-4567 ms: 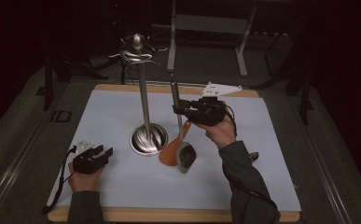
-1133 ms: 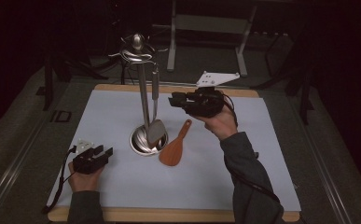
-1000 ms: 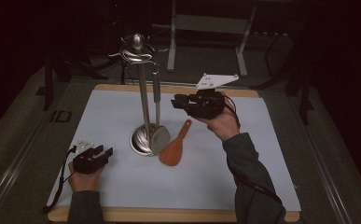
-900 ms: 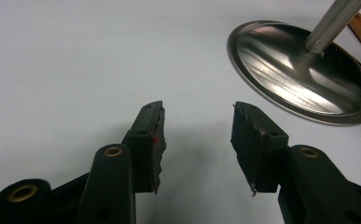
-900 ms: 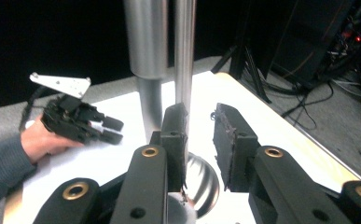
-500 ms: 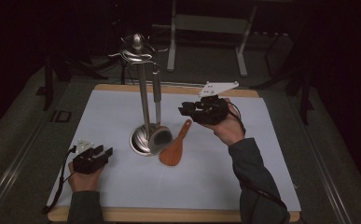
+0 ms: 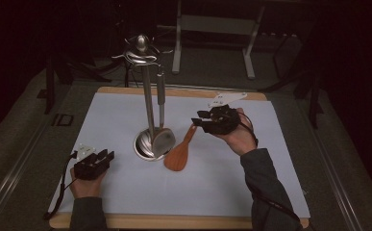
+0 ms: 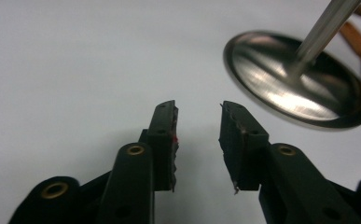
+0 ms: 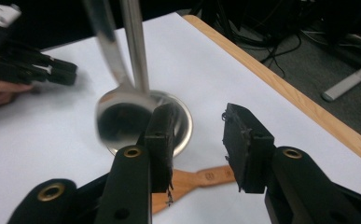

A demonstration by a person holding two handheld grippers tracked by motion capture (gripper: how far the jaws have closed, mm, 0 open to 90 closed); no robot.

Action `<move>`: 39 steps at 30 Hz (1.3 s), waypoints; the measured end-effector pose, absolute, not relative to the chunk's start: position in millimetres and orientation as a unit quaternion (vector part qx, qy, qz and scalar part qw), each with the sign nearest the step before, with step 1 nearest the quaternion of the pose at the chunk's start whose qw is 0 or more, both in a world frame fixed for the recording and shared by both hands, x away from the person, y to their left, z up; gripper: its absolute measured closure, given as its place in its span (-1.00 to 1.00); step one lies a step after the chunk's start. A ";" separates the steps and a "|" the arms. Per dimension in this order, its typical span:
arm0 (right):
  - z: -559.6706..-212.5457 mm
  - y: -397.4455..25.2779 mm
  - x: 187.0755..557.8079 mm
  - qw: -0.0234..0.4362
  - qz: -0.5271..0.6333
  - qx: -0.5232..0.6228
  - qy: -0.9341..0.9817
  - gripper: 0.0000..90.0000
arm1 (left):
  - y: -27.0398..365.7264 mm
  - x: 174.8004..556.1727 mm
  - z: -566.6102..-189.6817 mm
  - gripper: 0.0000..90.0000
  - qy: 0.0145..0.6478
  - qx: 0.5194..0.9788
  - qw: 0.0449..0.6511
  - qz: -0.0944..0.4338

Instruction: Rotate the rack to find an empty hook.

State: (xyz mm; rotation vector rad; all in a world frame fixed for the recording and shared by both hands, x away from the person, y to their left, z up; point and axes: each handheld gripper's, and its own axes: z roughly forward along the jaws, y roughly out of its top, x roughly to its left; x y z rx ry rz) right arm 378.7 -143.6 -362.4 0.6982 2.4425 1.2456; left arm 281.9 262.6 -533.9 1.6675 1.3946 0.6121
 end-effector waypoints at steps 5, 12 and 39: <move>-364.6 -150.8 381.0 0.158 0.432 0.254 0.851 0.37 | 257.7 272.0 -516.6 0.61 0.540 0.659 0.450 0.267; -367.3 -158.3 381.6 0.149 0.438 0.260 0.848 0.36 | 244.2 256.9 -477.1 0.99 0.506 0.641 0.493 0.301; -410.7 -154.9 380.8 0.144 0.341 0.274 0.888 0.24 | 199.7 253.7 -352.8 1.00 0.407 0.594 0.606 0.340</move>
